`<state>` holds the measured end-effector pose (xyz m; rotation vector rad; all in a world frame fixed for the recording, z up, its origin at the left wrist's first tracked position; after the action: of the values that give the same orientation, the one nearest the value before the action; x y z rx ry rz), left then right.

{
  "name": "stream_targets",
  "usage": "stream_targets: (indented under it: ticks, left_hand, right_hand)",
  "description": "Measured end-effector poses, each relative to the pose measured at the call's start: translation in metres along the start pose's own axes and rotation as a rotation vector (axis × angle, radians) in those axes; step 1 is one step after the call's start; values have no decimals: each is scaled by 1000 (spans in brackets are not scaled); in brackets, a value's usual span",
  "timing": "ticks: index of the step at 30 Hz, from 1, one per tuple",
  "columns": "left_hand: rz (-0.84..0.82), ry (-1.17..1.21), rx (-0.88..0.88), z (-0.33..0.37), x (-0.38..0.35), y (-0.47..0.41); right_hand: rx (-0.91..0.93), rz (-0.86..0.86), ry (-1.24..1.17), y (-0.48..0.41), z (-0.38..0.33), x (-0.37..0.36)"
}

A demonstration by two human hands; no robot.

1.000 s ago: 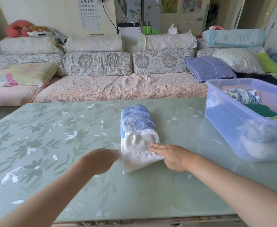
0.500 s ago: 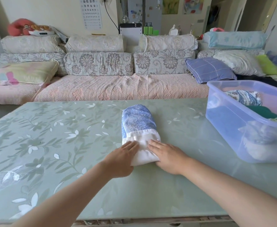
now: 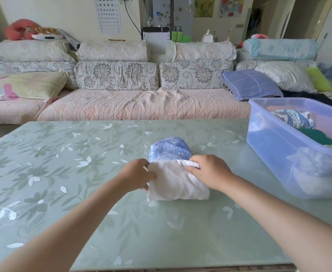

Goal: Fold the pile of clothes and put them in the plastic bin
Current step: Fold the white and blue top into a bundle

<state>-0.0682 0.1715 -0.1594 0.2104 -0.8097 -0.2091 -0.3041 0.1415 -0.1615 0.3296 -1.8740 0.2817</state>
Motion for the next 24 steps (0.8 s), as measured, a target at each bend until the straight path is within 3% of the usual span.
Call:
stream_targets:
  ticks: [1,3,5,7,10,12,14,16,18,20,21,24]
  left_hand:
    - [148,-169,-10,1,1,-1]
    - [409,-316,-223,12,-3,-1]
    - [463,-343,-537,30,-15,-2]
    - [375,-522,-650,35,-32,-6]
    - [197,-795,-574,15,-52,-20]
    - [74,-804,-521,0,-56,-30]
    - [-2,-759,-498,-5,-54,-38]
    - [-21,-661,-540,-3,-51,-42]
    - [-55,-584,-568,-4,-47,-46]
    - [-84,-586,-568,-8,-38,-46]
    - [-90,-598,-560,-12,-31,-47]
    - [-147,-653,-438,-28,-14,-46]
  right_hand:
    - [19,35,89,-4,-1,-2]
    - [49,72,154,-11,-3,-7]
    - [57,87,167,-19,-4,-12]
    - [41,81,196,-27,-5,-16]
    - [-34,37,265,-32,-1,-17]
    - [-52,38,353,-36,2,-16]
    - [64,148,426,-38,-3,-15]
    - [294,227,372,-35,-15,-18]
    - [401,38,239,-27,-22,-28]
    - [299,-306,235,-17,-16,-39]
    - [272,-399,291,-14,-11,-41]
    - [265,-399,303,-13,-3,-44]
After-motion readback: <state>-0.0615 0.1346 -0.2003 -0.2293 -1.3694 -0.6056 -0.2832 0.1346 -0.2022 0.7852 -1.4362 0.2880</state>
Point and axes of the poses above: each hand's wrist, its own y-axis away from the middle knuckle, its own x-axis out of the back of the hand, z = x × y, the point moved 2 cm from there along -y, towards the middle knuckle, and after that the axes turned 11 degrees about -z, right-handed, at the moved point
